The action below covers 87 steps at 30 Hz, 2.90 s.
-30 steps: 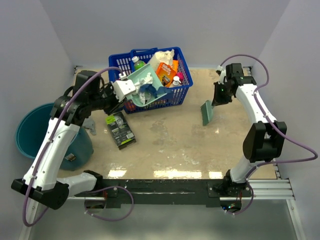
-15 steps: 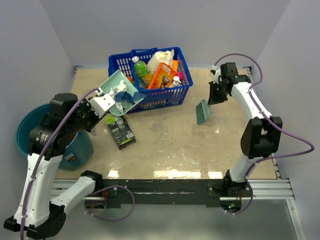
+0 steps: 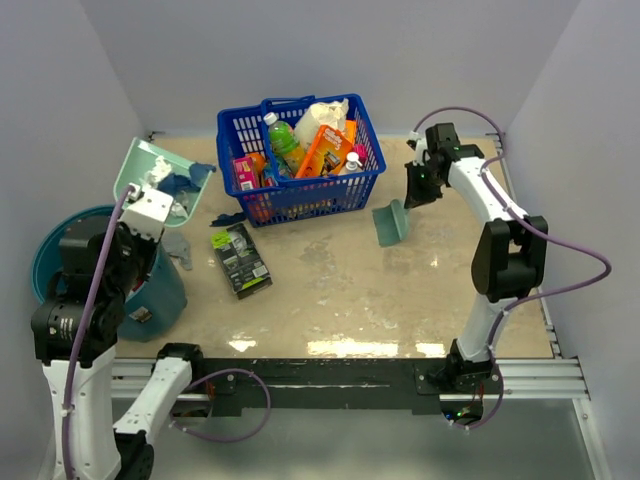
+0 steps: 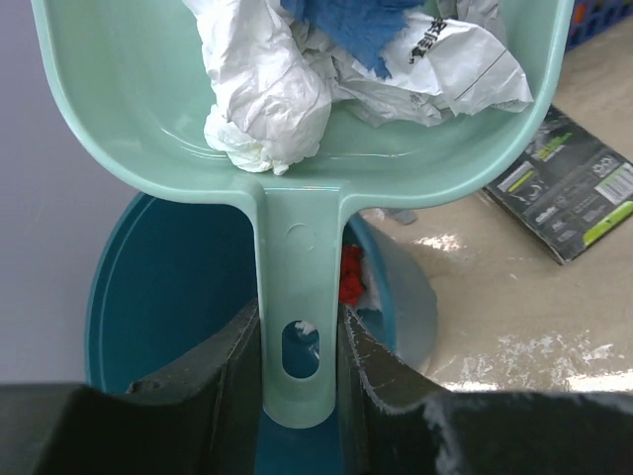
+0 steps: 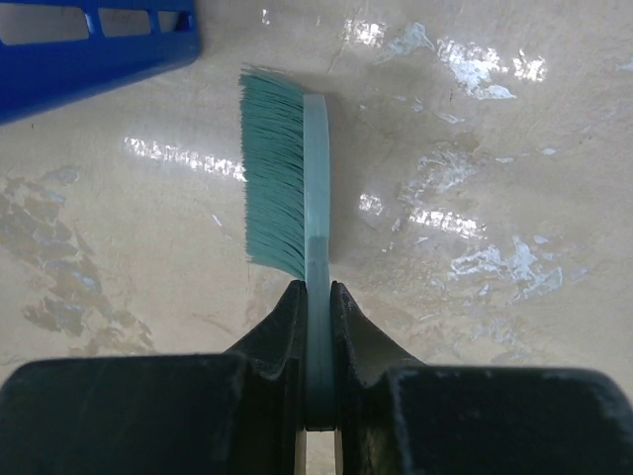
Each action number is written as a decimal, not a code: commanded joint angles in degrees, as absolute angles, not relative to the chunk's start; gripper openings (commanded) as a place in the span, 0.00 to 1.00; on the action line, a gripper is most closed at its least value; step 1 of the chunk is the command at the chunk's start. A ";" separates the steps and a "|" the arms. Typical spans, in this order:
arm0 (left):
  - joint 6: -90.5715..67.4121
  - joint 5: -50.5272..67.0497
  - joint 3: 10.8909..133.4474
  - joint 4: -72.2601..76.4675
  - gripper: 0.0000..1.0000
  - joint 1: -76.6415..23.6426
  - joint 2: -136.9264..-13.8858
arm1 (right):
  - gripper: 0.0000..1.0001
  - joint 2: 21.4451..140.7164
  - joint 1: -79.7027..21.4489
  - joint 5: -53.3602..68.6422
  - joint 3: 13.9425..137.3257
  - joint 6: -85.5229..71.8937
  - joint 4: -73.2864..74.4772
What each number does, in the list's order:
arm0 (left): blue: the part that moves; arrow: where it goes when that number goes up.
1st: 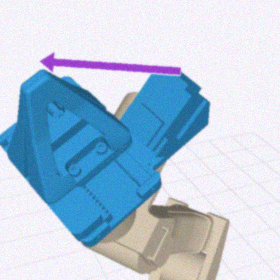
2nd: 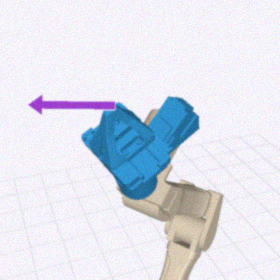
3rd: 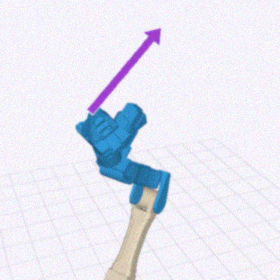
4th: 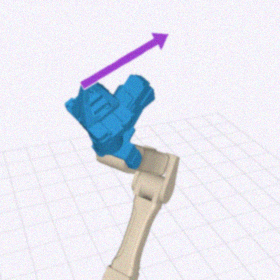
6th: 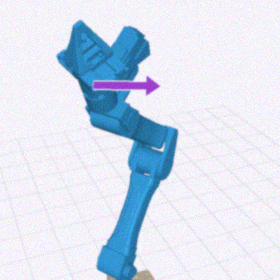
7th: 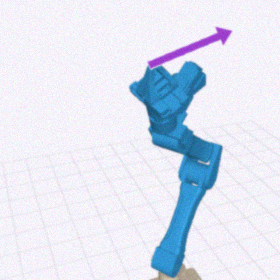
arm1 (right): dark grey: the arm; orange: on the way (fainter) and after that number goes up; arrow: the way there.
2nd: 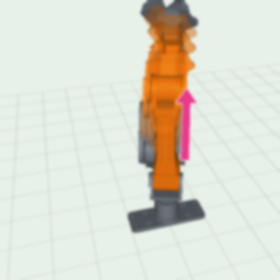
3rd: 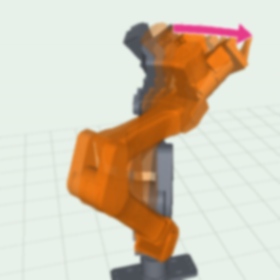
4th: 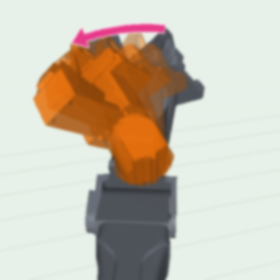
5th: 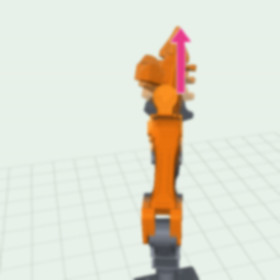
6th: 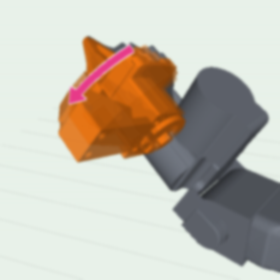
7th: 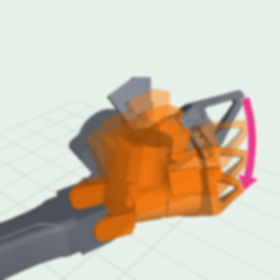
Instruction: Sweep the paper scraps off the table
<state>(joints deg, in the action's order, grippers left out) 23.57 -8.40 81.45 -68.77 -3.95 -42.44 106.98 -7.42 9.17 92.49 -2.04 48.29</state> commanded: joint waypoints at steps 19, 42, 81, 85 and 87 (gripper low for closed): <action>18.10 -19.94 80.33 -70.49 0.00 19.33 -40.25 | 0.00 114.35 -9.84 9.32 96.94 -0.97 52.38; 34.79 -38.67 80.33 -75.50 0.00 20.74 -47.64 | 0.00 115.05 -9.93 8.61 96.94 -2.37 51.24; 85.79 -37.63 94.74 -75.41 0.00 20.92 -54.32 | 0.00 109.52 -9.93 11.25 93.87 -2.55 50.01; 82.89 -32.27 96.76 -75.41 0.00 21.00 -54.84 | 0.00 106.00 -9.93 12.73 92.73 -0.97 50.10; 80.08 -30.59 99.66 -75.41 0.00 21.01 -55.89 | 0.00 103.99 -10.11 15.71 92.72 -0.27 51.32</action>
<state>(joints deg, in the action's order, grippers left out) 86.17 -35.27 94.41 -76.97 20.58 -55.00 108.01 -9.72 14.66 94.08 -3.68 47.57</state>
